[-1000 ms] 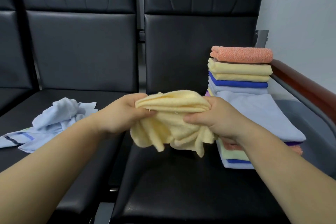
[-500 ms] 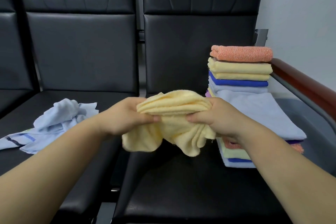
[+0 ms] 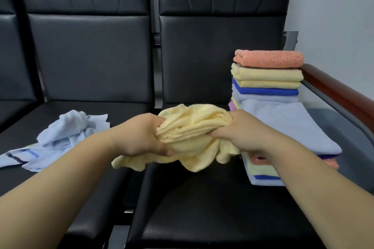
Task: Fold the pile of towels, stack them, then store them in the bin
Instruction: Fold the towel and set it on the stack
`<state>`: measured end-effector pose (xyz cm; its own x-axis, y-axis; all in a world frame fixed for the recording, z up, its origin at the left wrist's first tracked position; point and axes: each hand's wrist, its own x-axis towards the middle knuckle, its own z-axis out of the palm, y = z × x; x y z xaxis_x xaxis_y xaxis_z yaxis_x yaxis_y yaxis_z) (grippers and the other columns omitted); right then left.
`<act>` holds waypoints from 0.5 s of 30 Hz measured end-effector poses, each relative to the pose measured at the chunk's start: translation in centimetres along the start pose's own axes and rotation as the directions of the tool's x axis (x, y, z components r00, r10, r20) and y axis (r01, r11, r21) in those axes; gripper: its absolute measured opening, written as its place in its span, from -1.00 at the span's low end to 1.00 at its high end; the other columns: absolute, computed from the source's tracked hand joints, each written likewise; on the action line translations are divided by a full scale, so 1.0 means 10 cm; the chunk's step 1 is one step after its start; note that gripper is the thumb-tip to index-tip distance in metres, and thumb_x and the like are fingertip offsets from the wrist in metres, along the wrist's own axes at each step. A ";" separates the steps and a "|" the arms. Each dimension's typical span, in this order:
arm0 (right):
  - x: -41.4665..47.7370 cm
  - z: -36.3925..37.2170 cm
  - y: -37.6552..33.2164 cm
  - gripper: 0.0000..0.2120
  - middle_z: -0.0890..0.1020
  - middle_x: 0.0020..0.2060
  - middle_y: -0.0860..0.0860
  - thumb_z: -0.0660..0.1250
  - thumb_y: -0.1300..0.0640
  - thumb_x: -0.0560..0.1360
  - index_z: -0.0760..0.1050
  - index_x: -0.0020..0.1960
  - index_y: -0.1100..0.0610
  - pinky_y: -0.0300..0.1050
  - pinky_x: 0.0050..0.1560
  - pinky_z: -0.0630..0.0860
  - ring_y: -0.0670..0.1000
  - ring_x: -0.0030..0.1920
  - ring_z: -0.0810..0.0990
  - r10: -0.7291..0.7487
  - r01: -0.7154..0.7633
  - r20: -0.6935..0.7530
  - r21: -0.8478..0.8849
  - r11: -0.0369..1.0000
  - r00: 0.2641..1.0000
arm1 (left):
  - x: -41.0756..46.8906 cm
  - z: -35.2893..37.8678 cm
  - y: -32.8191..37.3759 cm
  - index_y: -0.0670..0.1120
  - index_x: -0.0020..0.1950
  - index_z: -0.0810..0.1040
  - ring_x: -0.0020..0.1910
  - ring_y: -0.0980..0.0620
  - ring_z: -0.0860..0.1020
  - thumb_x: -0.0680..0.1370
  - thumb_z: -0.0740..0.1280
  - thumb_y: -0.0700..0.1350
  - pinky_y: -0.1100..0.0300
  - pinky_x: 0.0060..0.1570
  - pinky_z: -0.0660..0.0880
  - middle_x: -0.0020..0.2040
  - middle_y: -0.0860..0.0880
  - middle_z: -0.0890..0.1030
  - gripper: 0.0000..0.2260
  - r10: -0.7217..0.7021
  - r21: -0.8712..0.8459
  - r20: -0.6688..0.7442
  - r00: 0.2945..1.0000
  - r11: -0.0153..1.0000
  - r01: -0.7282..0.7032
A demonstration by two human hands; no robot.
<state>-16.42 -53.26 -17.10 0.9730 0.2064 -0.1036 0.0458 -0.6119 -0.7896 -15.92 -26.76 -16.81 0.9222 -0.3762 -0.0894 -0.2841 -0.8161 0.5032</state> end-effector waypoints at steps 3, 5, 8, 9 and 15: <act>-0.03 0.05 0.02 -0.86 0.77 -0.10 0.00 0.52 0.16 0.52 0.70 0.06 0.04 -0.01 -0.05 0.65 0.01 -0.04 0.75 -0.040 0.022 0.058 0.285 0.958 0.998 | 0.01 -0.04 -0.10 0.09 -0.16 0.63 -0.17 0.17 0.66 0.49 0.54 -0.03 0.16 -0.11 0.55 -0.19 0.07 0.70 -0.89 -0.004 -0.186 -0.079 0.997 0.982 -0.011; -0.01 0.10 0.02 -0.70 0.77 0.02 0.01 0.55 0.23 0.48 0.67 0.19 0.06 0.02 -0.01 0.65 0.04 0.07 0.75 -0.070 0.025 0.105 0.381 0.924 0.992 | 0.00 -0.06 -0.11 0.08 0.05 0.68 0.04 0.08 0.69 0.58 0.46 -0.09 0.06 0.06 0.59 -0.01 0.03 0.74 -0.92 0.046 -0.464 -0.113 0.993 0.881 -0.094; 0.01 0.16 -0.01 -0.54 0.74 0.07 -0.07 0.64 0.16 0.38 0.61 0.23 -0.02 -0.02 0.12 0.66 -0.03 0.11 0.71 -0.062 0.041 0.149 0.145 0.989 0.987 | 0.03 -0.03 -0.07 -0.11 0.27 0.61 0.16 -0.11 0.67 0.65 0.33 -0.26 -0.05 0.11 0.60 0.15 -0.12 0.71 -0.78 0.047 -0.720 -0.196 0.979 0.672 -0.176; 0.01 0.18 -0.02 -0.56 0.72 0.03 -0.09 0.64 0.11 0.36 0.59 0.18 -0.04 -0.05 0.10 0.66 -0.05 0.07 0.70 -0.033 0.037 0.130 -0.028 0.999 0.991 | 0.03 -0.03 -0.04 -0.11 0.27 0.60 0.15 -0.11 0.68 0.64 0.31 -0.30 -0.03 0.08 0.60 0.14 -0.13 0.70 -0.76 0.051 -0.745 -0.206 0.977 0.640 -0.190; 0.00 0.15 -0.12 -0.80 0.66 -0.17 0.11 0.37 0.04 0.58 0.62 -0.05 0.18 -0.06 -0.14 0.49 0.09 -0.13 0.63 -0.041 0.038 0.000 -0.340 0.940 0.999 | 0.01 0.00 0.02 0.03 -0.14 0.61 -0.22 0.21 0.64 0.37 0.63 -0.11 0.29 -0.19 0.53 -0.22 0.14 0.69 -0.78 0.042 -0.125 0.010 0.999 0.991 -0.040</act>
<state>-16.85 -51.40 -17.11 0.9702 0.2315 -0.0716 0.1573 -0.8265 -0.5406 -15.85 -26.94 -16.74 0.9071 -0.4140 -0.0767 -0.2858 -0.7393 0.6097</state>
